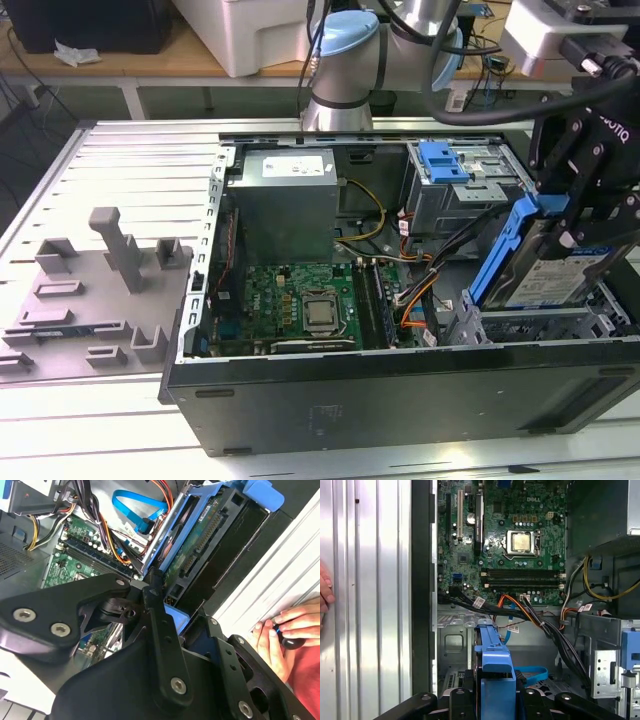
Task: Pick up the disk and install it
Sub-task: 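Insert the disk into the insertion slot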
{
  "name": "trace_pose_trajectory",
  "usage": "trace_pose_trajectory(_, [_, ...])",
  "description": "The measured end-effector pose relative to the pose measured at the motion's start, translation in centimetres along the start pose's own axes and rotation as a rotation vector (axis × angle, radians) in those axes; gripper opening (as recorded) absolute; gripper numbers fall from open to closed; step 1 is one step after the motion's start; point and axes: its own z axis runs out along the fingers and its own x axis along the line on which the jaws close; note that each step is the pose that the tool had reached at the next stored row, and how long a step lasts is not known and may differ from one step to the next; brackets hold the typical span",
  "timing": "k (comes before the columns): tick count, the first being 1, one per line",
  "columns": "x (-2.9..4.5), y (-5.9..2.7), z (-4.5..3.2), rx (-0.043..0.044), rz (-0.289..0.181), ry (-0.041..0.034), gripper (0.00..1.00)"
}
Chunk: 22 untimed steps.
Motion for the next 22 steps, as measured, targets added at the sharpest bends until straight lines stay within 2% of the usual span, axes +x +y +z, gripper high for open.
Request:
trace_pose_trajectory(9, [0.02, 0.0, 0.43, 0.0, 0.0, 0.0001, 0.36])
trace_pose_trajectory(22, [0.02, 0.0, 0.5, 0.0001, 0.0, 0.0, 0.36])
